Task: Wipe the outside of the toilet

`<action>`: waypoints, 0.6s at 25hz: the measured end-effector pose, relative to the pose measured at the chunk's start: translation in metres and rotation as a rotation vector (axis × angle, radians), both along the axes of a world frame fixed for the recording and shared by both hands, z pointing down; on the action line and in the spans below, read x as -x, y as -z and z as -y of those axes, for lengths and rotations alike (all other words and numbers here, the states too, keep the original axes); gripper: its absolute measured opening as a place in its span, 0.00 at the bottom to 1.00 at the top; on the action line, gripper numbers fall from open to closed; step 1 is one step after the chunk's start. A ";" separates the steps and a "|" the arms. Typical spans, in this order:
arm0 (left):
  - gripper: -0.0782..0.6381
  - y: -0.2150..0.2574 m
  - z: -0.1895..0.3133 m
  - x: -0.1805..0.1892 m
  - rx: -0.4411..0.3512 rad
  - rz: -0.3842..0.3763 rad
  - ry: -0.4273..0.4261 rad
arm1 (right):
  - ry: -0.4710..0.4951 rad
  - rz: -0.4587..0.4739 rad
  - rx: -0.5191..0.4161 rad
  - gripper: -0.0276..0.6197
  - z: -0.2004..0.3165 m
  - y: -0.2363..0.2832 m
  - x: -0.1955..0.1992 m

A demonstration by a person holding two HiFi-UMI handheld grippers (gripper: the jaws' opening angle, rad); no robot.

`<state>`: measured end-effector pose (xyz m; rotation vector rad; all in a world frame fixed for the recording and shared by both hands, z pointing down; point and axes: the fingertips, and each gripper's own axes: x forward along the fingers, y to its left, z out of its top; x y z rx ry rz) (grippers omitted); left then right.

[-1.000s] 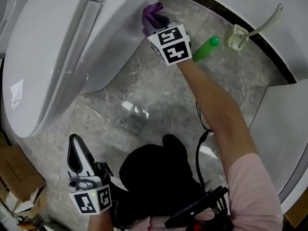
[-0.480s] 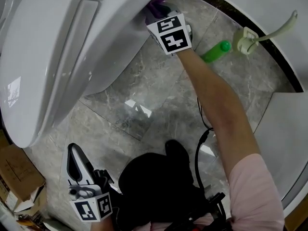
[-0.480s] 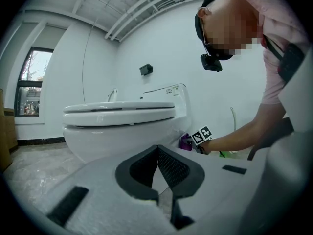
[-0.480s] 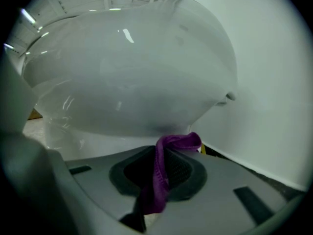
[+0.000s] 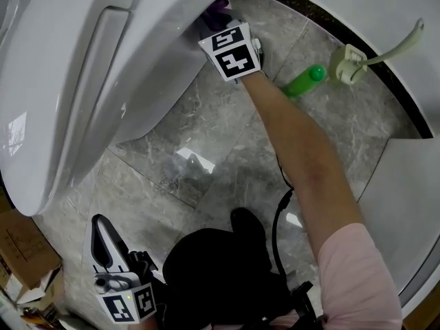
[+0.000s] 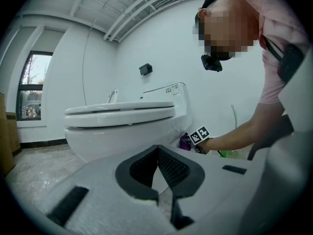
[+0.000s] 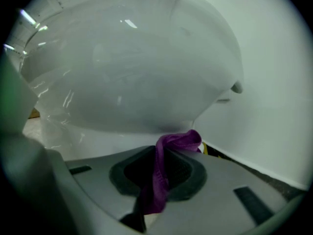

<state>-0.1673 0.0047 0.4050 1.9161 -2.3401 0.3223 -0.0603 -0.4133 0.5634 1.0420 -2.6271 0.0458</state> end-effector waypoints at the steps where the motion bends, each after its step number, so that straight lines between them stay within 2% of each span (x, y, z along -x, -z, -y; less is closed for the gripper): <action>1: 0.12 0.000 -0.001 0.000 0.000 0.002 0.004 | -0.020 0.007 0.000 0.13 0.003 0.000 -0.003; 5: 0.12 0.000 -0.001 -0.002 0.000 0.007 0.012 | -0.070 0.032 0.026 0.13 0.016 -0.003 -0.017; 15: 0.12 0.000 -0.005 0.005 0.013 0.019 0.027 | 0.016 0.017 0.023 0.13 0.010 -0.009 0.004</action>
